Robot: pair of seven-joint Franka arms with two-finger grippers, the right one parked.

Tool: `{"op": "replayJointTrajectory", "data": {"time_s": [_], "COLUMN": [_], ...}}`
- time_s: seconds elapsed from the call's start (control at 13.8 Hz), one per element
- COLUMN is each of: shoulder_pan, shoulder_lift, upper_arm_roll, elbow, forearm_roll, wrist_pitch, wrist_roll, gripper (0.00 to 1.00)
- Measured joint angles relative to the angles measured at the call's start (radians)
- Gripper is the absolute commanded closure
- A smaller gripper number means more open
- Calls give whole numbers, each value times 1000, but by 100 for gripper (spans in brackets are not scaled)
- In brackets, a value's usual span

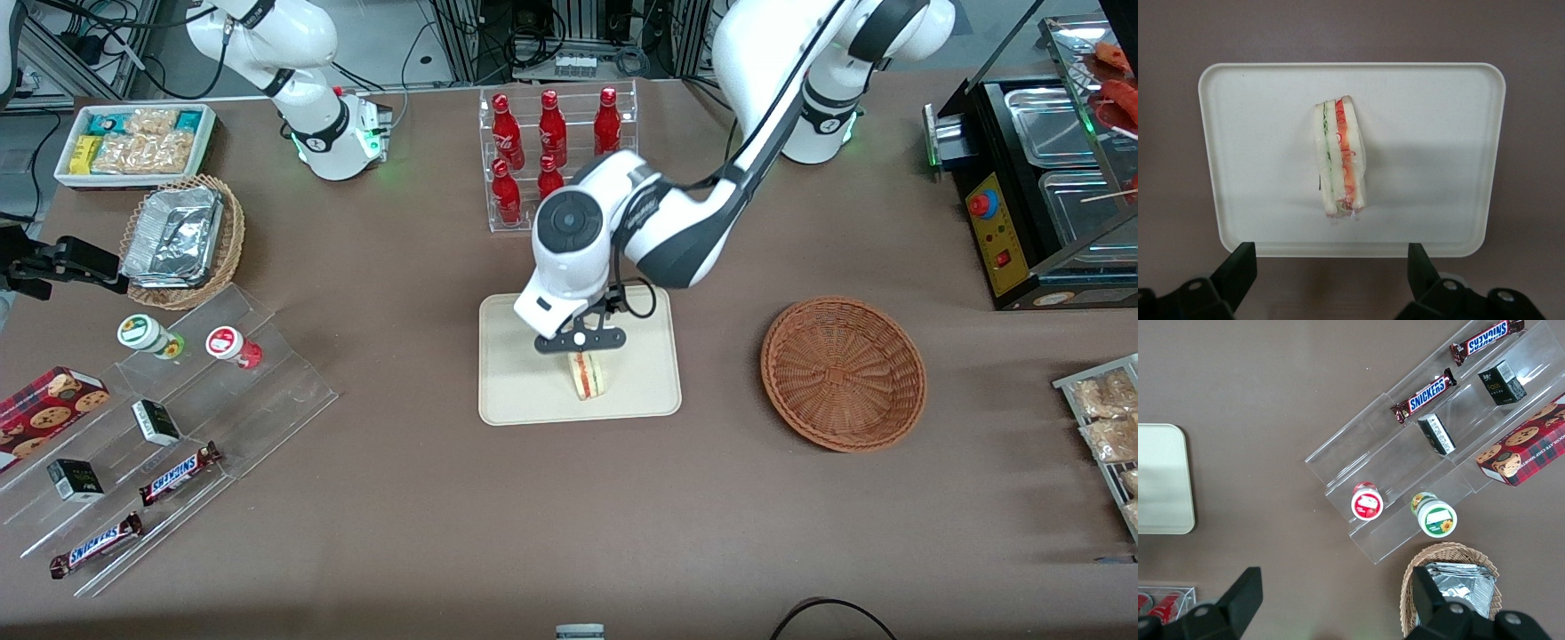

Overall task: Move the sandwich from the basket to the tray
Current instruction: 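Raise the open left gripper away from the sandwich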

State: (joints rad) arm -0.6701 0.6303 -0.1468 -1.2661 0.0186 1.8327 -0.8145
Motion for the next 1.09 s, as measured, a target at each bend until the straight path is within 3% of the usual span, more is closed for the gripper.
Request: {"op": "replayJointTrajectory", "data": {"time_s": [0.29, 0.72, 1.09], "shoulder_pan": [47, 239, 419], "shoulder_lift": [-32, -107, -287], "upper_arm_roll": [14, 18, 19], "elbow": [0, -6, -172], "forearm_roll": [2, 2, 2], "wrist_pitch": [-42, -151, -178], "wrist_roll": [197, 450, 645], "gripper": [0, 0, 0]}}
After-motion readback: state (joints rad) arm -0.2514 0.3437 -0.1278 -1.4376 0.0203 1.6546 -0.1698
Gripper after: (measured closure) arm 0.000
